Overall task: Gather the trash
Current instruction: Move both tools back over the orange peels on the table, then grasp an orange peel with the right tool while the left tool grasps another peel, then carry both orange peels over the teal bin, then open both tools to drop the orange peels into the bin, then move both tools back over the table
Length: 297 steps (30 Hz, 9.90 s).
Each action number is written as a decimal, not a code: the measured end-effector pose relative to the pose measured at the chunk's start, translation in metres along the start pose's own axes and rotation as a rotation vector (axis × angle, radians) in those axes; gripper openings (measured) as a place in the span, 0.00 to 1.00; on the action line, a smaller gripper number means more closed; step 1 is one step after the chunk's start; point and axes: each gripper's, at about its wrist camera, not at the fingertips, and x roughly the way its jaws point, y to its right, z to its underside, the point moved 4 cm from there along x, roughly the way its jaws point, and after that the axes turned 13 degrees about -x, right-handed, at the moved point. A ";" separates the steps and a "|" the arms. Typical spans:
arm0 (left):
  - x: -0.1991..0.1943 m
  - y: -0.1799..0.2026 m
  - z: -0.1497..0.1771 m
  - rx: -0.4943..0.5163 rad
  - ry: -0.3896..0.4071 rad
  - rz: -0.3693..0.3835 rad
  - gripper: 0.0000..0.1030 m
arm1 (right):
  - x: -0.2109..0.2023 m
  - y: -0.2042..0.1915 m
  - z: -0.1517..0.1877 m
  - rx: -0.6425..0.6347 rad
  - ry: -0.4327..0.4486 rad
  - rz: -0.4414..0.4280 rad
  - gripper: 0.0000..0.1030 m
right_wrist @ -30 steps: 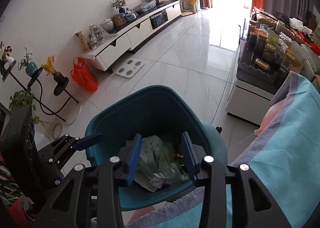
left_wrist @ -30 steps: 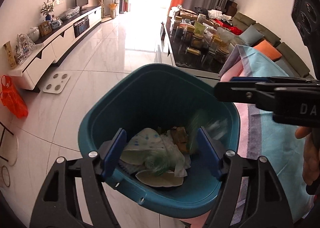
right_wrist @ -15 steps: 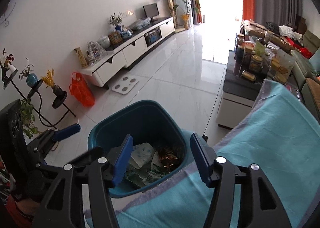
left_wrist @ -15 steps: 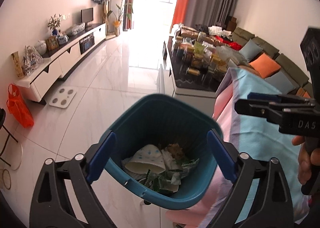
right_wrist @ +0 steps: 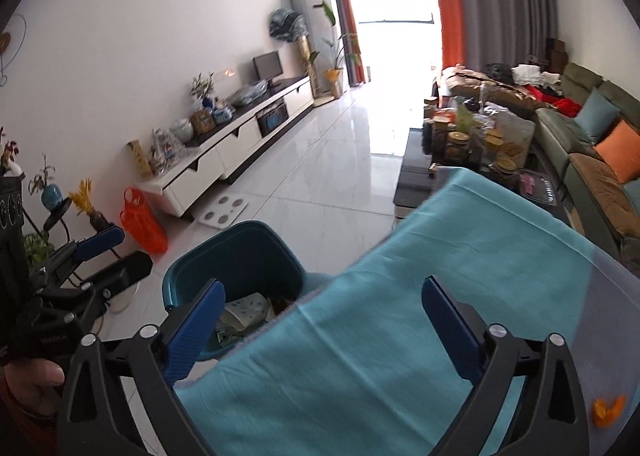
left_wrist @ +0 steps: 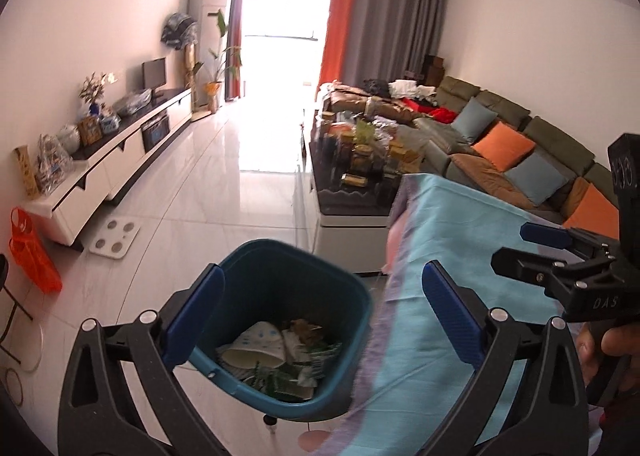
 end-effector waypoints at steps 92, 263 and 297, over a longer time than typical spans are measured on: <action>0.068 0.384 0.146 0.508 -0.253 0.578 0.95 | -0.155 0.163 0.247 0.503 -0.040 0.298 0.10; -0.021 0.034 0.014 0.035 0.003 0.177 0.95 | -0.083 0.027 0.024 0.058 0.105 0.228 0.93; -0.120 0.194 0.077 0.248 0.194 0.472 0.95 | -0.281 0.056 0.168 0.242 0.330 0.797 0.93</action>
